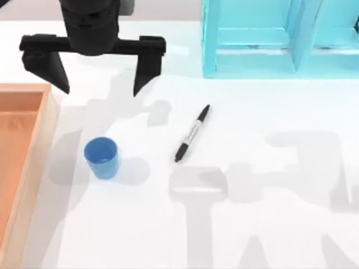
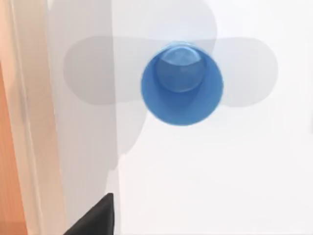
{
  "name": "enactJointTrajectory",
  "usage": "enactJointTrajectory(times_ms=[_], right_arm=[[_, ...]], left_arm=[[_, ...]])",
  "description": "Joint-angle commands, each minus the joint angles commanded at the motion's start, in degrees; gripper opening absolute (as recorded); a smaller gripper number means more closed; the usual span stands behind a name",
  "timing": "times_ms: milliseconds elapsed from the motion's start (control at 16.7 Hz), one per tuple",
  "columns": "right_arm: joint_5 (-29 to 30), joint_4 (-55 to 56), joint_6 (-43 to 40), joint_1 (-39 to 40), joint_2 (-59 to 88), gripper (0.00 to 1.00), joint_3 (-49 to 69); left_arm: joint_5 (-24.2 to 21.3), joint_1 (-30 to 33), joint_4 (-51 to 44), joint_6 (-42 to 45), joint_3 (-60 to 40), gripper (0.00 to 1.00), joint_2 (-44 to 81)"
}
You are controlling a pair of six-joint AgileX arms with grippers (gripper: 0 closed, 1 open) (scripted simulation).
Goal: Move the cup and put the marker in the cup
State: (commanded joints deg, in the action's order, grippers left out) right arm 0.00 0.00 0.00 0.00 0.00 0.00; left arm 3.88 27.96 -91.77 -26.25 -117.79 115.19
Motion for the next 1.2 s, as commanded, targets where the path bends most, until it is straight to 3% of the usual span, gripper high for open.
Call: enactJointTrajectory(times_ms=[300, 780, 1200], right_arm=[[0.0, 0.0, 0.0, 0.0, 0.0, 1.0, 0.0], [0.0, 0.0, 0.0, 0.0, 0.0, 1.0, 0.0], [0.0, 0.0, 0.0, 0.0, 0.0, 1.0, 0.0]], left_arm=[[0.8, 2.5, 2.1, 1.9, -3.5, 1.0, 4.3], [7.6, 13.8, 11.3, 11.5, -17.4, 1.0, 27.6], [8.3, 14.3, 12.9, 12.4, -17.5, 1.0, 29.3]])
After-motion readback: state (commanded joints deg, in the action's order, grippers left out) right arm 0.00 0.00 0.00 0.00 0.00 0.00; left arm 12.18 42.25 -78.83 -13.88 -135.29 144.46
